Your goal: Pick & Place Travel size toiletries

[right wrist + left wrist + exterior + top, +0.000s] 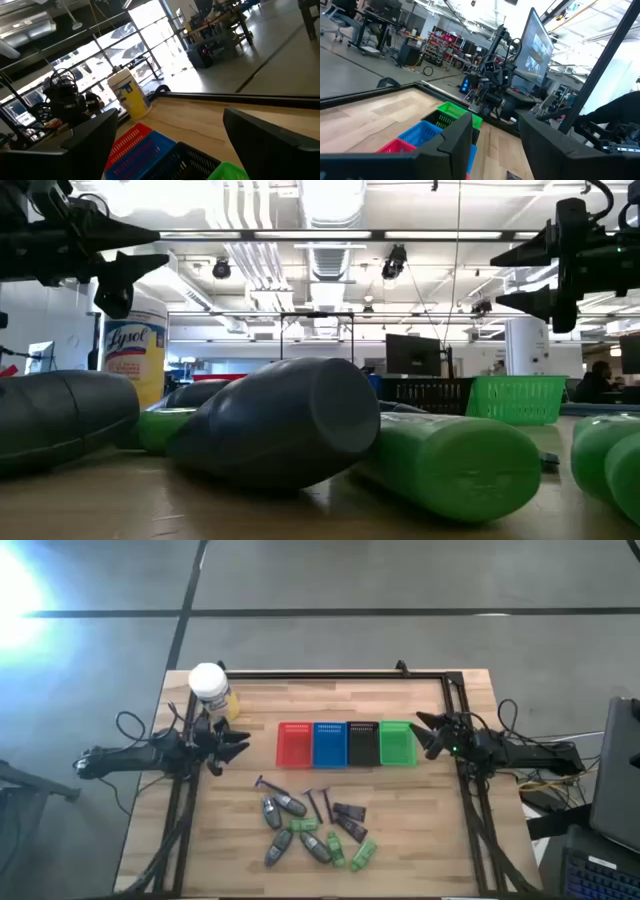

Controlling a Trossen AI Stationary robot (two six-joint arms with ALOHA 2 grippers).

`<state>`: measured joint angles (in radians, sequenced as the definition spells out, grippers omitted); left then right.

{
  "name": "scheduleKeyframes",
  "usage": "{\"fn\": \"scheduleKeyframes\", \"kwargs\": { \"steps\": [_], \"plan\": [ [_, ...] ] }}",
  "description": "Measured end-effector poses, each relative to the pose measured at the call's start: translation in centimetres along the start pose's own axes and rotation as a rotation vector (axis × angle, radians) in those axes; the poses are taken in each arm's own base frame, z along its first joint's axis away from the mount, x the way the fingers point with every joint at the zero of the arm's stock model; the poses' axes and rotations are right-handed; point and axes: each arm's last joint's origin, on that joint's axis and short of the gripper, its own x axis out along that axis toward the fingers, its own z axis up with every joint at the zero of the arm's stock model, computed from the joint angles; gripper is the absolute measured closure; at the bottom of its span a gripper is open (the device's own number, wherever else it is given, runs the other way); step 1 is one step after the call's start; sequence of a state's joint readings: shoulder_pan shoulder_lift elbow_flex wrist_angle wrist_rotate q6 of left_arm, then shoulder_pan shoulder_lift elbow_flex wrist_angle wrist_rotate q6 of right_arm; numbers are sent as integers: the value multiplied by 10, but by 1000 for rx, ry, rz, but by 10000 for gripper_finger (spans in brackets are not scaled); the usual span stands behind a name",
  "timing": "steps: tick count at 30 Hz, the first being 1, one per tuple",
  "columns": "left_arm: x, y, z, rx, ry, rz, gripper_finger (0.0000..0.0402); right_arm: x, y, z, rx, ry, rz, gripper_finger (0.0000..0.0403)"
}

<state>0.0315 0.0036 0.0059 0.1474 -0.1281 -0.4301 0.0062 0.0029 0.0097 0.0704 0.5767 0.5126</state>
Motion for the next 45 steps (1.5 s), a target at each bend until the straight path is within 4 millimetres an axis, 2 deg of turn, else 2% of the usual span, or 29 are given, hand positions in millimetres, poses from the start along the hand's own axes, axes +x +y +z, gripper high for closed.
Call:
{"fn": "scheduleKeyframes", "kwargs": {
  "steps": [45],
  "plan": [
    [0,0,0,0,0,0,234,0,0,0,0,0,0,139]
  ]
}}
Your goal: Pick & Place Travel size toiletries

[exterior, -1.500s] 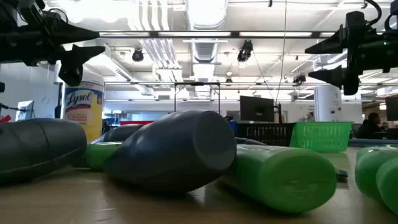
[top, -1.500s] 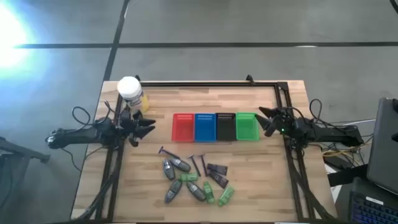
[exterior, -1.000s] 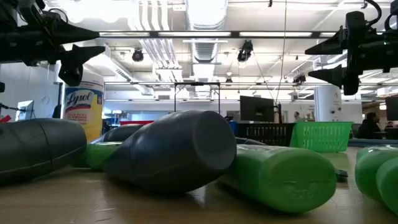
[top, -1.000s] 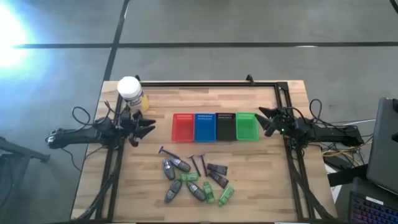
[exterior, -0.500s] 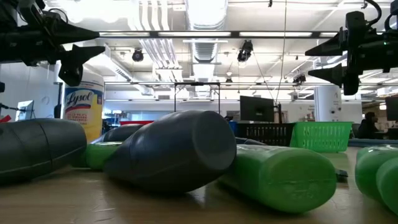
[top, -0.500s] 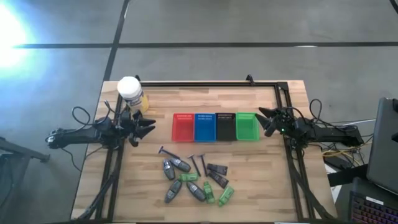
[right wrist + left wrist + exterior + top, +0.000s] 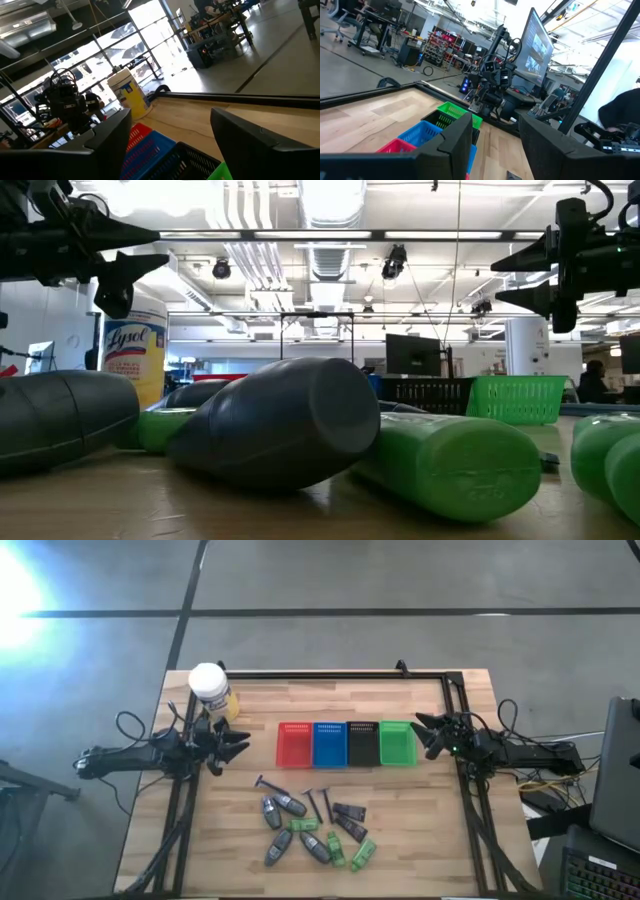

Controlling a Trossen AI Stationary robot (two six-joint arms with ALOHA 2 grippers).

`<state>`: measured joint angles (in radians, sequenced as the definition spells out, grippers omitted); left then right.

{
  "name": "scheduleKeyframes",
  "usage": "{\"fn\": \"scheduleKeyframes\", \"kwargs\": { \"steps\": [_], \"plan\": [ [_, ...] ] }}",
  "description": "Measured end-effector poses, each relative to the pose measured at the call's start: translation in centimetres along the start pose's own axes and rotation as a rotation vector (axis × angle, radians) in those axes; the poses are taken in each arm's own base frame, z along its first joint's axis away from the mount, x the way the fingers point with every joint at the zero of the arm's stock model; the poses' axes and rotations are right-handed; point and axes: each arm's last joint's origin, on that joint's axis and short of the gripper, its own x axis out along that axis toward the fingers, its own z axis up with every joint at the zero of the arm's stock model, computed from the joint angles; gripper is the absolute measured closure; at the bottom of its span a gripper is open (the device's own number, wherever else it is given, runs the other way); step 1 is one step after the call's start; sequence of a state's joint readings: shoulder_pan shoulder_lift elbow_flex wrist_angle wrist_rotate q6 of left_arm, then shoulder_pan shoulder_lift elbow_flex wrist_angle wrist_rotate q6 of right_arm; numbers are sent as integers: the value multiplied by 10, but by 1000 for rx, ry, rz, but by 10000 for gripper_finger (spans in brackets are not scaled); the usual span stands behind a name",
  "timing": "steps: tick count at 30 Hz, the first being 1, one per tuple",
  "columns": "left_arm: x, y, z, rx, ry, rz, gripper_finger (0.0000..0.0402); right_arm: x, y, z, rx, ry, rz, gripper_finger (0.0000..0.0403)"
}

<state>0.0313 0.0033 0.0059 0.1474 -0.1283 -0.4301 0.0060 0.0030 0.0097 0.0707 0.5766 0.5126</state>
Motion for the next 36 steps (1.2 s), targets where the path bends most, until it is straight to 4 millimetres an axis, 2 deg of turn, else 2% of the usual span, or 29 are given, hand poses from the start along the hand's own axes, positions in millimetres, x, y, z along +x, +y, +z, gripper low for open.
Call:
{"fn": "scheduleKeyframes", "kwargs": {
  "steps": [9,13,14,19,21,28,33,36],
  "plan": [
    [0,0,0,0,0,0,234,0,0,0,0,0,0,157],
    [0,2,1,122,-31,61,234,0,0,0,2,0,0,163],
    [0,1,3,98,-46,69,234,0,0,0,20,-3,1,165],
    [0,1,5,-115,-88,74,234,0,1,1,375,-6,12,172],
    [0,1,5,-160,-89,73,234,0,1,1,451,-4,7,172],
    [-1,-1,11,-297,-125,48,234,0,1,1,626,-6,4,156],
    [-1,-4,15,-612,-145,-3,234,2,5,-2,663,99,86,140],
    [-1,-4,15,-642,-144,-5,234,3,8,0,689,96,127,130]
  ]
}}
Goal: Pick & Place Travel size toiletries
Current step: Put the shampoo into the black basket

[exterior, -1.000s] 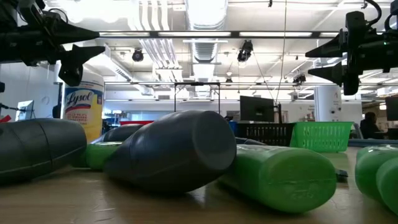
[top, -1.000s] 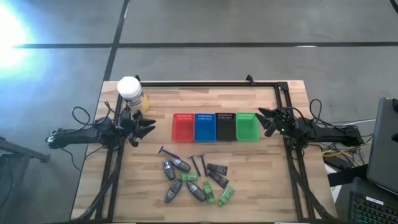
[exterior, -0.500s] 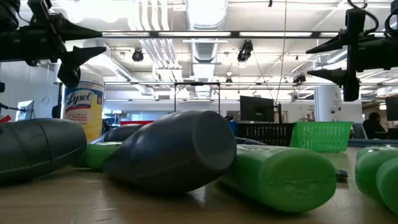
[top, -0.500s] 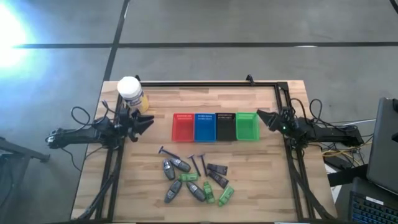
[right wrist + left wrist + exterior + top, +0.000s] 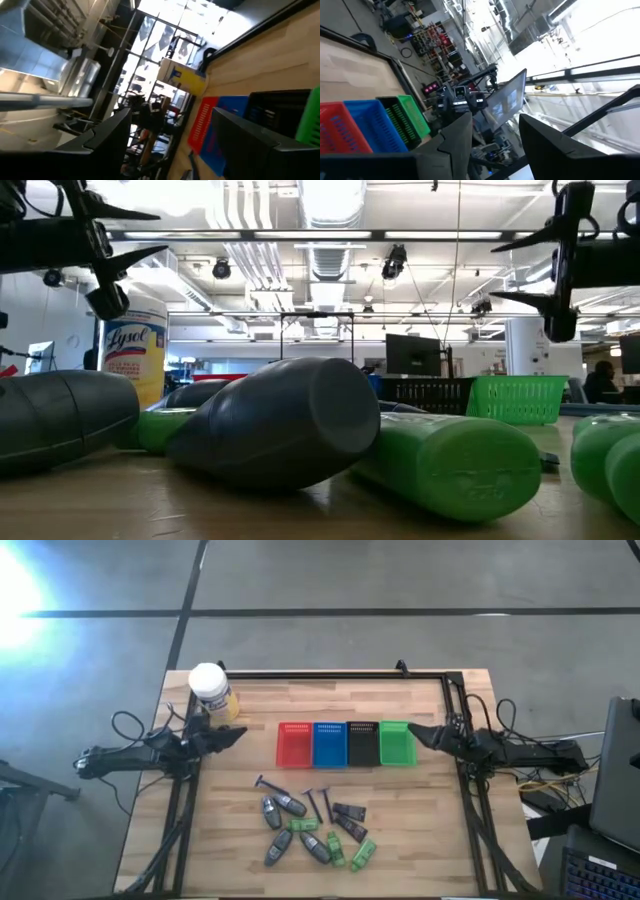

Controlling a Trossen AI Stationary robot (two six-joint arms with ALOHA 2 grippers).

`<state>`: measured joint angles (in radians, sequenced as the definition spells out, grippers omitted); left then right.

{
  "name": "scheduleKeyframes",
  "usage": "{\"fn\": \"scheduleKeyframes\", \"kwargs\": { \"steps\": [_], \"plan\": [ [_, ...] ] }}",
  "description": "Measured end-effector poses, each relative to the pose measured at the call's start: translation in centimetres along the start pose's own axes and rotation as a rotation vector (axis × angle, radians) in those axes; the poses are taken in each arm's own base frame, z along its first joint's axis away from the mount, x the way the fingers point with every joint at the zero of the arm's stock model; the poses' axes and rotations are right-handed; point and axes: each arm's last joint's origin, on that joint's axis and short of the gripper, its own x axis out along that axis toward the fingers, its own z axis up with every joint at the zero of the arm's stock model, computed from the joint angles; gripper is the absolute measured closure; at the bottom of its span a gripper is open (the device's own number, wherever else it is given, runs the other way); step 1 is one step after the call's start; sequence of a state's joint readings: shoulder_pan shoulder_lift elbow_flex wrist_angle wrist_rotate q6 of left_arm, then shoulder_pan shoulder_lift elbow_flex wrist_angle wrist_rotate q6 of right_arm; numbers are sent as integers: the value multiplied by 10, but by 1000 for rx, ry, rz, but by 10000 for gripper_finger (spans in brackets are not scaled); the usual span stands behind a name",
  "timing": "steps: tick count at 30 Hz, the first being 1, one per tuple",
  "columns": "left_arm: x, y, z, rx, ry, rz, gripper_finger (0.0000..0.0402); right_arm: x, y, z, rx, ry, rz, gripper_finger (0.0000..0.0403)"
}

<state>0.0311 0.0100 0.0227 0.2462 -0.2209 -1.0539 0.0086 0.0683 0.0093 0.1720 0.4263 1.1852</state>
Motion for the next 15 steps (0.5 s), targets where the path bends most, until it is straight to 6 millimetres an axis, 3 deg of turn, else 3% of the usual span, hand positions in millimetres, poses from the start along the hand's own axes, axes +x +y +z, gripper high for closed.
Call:
{"fn": "scheduleKeyframes", "kwargs": {
  "steps": [8,15],
  "plan": [
    [0,1,-1,79,6,11,234,8,17,-2,10,86,188,106],
    [0,1,0,93,2,15,234,19,19,-21,67,267,139,95]
  ]
}}
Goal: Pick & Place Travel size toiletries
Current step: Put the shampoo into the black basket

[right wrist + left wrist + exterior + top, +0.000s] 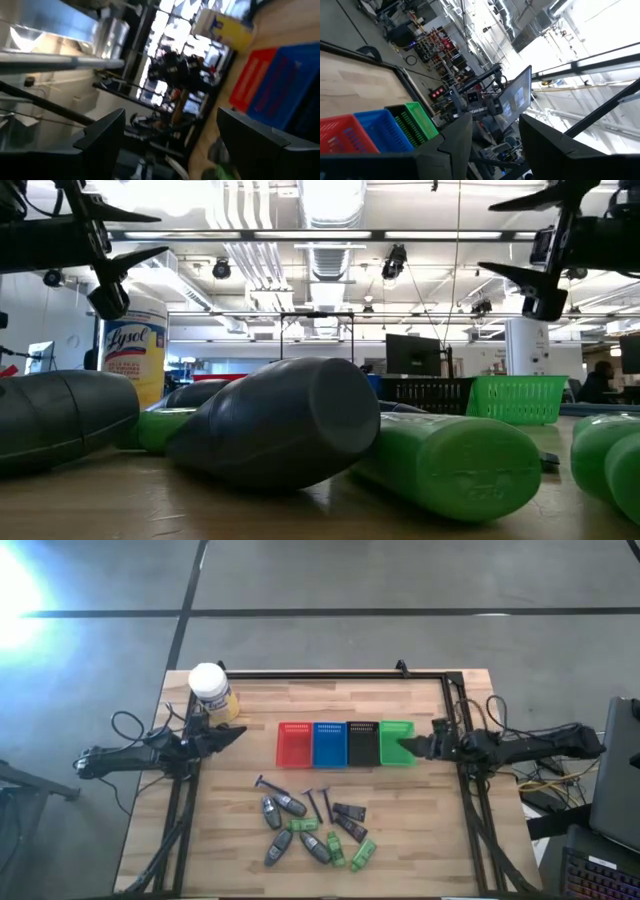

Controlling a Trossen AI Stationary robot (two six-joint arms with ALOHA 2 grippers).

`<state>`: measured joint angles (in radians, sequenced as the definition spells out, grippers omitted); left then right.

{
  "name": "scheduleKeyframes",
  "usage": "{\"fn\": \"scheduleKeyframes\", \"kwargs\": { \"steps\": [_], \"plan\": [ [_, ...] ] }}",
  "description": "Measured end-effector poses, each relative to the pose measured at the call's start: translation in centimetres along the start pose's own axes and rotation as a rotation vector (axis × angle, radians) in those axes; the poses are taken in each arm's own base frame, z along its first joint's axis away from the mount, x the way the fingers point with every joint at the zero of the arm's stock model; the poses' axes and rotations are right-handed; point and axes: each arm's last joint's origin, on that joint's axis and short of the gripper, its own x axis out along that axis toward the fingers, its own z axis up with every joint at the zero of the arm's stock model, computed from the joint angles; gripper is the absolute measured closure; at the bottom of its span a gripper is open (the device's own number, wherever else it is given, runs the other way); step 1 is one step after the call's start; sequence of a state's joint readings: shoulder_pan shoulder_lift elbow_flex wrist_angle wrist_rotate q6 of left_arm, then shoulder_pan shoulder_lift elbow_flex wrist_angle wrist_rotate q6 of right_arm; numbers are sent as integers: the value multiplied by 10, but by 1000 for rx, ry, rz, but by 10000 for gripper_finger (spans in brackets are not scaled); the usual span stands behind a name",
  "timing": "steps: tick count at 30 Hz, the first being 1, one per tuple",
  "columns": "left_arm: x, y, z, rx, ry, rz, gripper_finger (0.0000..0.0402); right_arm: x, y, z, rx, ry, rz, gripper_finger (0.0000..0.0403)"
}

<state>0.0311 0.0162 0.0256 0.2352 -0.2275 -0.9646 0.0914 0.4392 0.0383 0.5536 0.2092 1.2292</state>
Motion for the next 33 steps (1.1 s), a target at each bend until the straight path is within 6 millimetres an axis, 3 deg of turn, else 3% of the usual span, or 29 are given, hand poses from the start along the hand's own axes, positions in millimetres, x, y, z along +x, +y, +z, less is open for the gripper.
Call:
{"fn": "scheduleKeyframes", "kwargs": {
  "steps": [3,7,14,20,25,27,30,33],
  "plan": [
    [0,0,0,3,-2,1,234,15,12,-8,-37,98,-38,104],
    [0,0,0,-6,-2,1,234,41,32,-26,-223,332,-110,125],
    [0,0,0,-7,10,-6,234,82,42,-56,-177,716,-434,156],
    [0,-1,-1,-7,43,-21,234,118,53,-74,-196,896,-571,171],
    [0,0,-3,-4,79,-26,234,150,67,-103,-237,995,-585,176],
    [0,0,-4,-3,113,-38,234,160,67,-116,-254,1081,-599,175],
    [0,1,-7,0,167,-46,234,170,60,-135,-275,1208,-757,176],
    [-1,2,-9,1,221,-55,234,176,57,-152,-403,1353,-872,176]
  ]
}}
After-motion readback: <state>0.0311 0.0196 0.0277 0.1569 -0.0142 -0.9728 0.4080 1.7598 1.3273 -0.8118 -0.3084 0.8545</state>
